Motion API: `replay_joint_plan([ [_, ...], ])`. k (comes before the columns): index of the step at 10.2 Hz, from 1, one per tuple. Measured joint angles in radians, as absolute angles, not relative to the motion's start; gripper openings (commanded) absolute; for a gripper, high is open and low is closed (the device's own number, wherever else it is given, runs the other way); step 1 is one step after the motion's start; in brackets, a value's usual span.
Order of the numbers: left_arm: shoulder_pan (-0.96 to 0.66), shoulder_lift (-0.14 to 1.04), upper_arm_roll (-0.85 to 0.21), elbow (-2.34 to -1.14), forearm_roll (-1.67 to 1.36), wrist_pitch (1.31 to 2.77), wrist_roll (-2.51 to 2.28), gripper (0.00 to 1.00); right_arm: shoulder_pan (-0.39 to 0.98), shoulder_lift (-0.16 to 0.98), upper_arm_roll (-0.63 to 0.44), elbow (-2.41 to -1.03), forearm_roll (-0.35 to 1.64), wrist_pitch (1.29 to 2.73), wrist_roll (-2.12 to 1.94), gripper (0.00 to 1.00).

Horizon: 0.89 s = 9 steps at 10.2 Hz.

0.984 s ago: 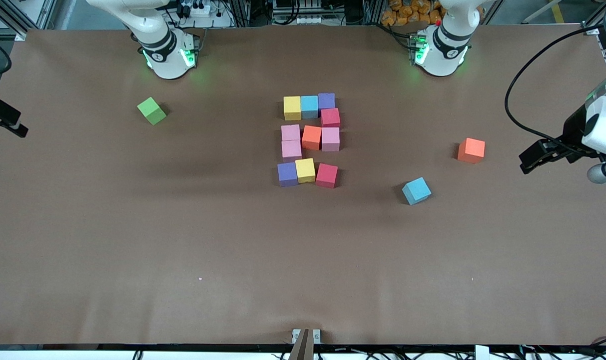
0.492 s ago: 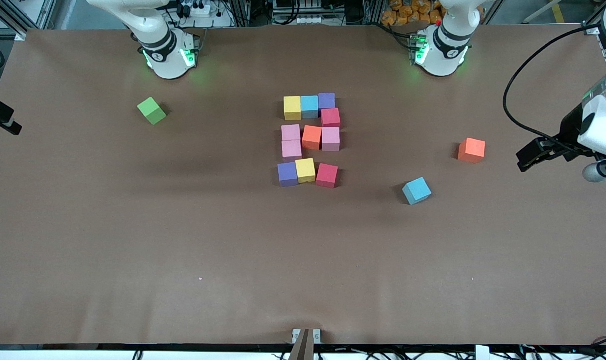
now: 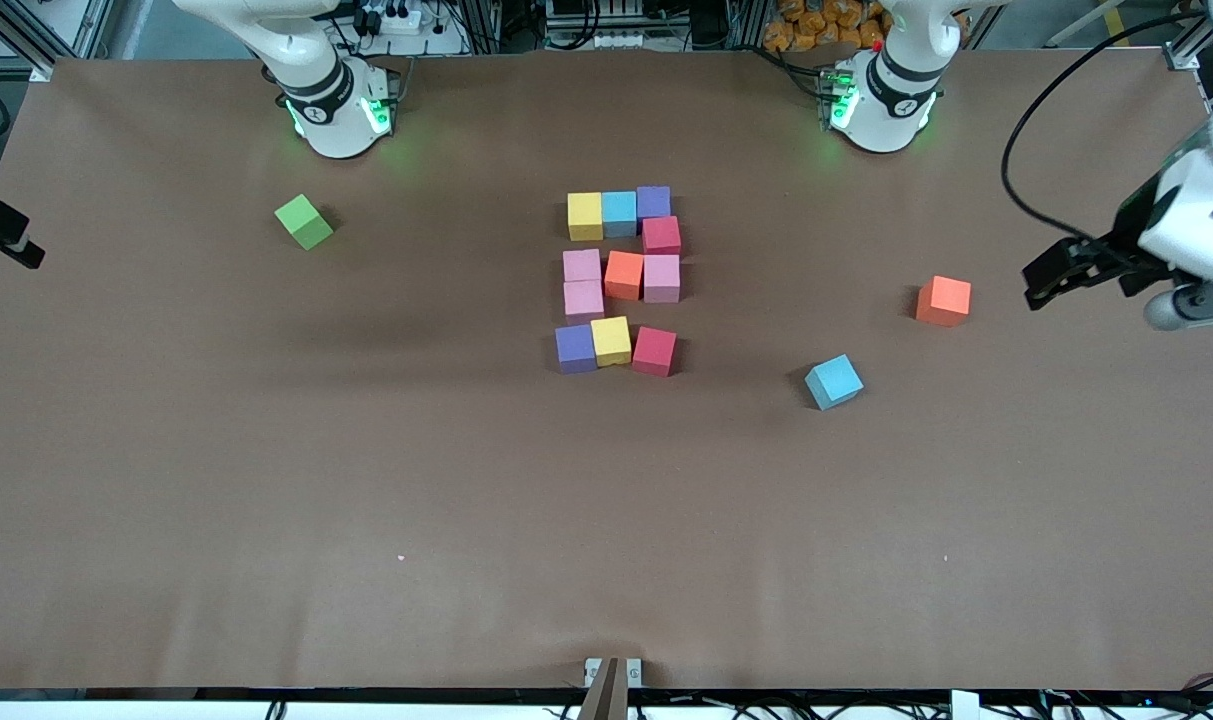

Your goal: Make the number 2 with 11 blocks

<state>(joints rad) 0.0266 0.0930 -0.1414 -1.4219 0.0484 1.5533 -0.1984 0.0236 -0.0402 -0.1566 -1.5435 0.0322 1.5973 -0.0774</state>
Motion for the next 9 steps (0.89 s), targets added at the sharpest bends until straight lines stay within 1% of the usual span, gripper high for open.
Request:
replay_joint_plan([
  [1,0.002,0.078,-0.075,-1.423,0.029,1.543,-0.148,1.00,0.024,-0.041,-0.157,-1.544,0.032,1.597,-0.077,1.00],
  [2,-0.008,0.067,-0.046,-1.423,0.022,1.531,-0.126,1.00,0.024,-0.041,-0.157,-1.544,0.032,1.595,-0.077,1.00],
  [9,-0.024,0.057,-0.037,-1.426,0.019,1.506,-0.120,1.00,0.023,-0.044,-0.161,-1.556,0.032,1.590,-0.077,1.00],
])
